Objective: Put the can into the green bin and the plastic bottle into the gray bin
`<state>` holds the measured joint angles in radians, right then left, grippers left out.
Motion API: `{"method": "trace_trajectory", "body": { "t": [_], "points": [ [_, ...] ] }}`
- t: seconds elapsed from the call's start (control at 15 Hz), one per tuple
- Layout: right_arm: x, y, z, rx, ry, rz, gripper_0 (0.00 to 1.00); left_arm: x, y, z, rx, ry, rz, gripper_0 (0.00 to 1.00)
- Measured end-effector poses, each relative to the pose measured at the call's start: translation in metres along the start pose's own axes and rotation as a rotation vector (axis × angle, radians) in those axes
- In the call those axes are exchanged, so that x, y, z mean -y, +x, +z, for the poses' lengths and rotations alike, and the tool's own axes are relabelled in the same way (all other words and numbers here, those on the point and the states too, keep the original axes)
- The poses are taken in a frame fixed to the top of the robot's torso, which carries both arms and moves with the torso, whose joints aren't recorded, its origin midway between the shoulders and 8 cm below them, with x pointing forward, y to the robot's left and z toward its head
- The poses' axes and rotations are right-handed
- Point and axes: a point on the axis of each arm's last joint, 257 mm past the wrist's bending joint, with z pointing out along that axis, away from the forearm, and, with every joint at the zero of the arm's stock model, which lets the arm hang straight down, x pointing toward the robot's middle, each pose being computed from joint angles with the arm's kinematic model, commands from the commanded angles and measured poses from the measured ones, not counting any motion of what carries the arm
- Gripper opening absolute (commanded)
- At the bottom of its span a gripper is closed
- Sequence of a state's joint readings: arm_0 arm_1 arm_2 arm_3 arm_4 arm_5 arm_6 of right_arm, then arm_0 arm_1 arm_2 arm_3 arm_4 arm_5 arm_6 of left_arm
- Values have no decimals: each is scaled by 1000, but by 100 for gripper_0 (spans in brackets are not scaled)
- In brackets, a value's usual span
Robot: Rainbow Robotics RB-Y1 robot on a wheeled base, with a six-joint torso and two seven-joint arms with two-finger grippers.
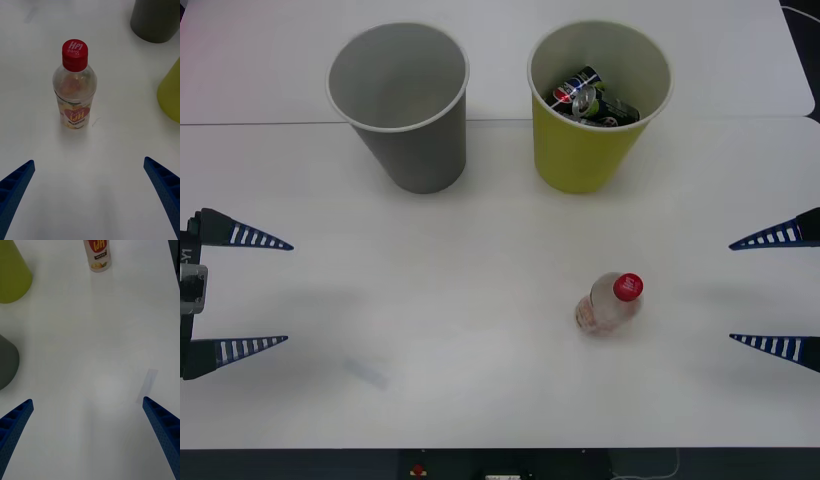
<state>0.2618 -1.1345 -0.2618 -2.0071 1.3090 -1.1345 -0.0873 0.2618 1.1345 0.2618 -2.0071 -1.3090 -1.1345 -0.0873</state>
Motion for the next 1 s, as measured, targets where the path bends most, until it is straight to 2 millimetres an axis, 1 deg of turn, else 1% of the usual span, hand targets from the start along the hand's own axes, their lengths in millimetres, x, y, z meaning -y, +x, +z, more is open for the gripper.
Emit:
{"method": "trace_trajectory", "body": {
  "t": [0.2, 0.4, 0.6, 0.8, 1.0],
  "points": [
    [-2, 0, 1, 5, -2, 6, 100, 0, 0, 0, 0, 0, 0, 100],
    [-4, -9, 2, 46, 5, 30, 100, 0, 0, 0, 0, 0, 0, 100],
    [-6, -2, 5, 43, 17, 53, 100, 0, 0, 0, 0, 0, 0, 100],
    [-17, 8, 18, 92, 11, 134, 100, 0, 0, 0, 0, 0, 0, 100],
    [-22, 13, 32, 157, 41, 133, 100, 0, 0, 0, 0, 0, 0, 100]
  ]
}}
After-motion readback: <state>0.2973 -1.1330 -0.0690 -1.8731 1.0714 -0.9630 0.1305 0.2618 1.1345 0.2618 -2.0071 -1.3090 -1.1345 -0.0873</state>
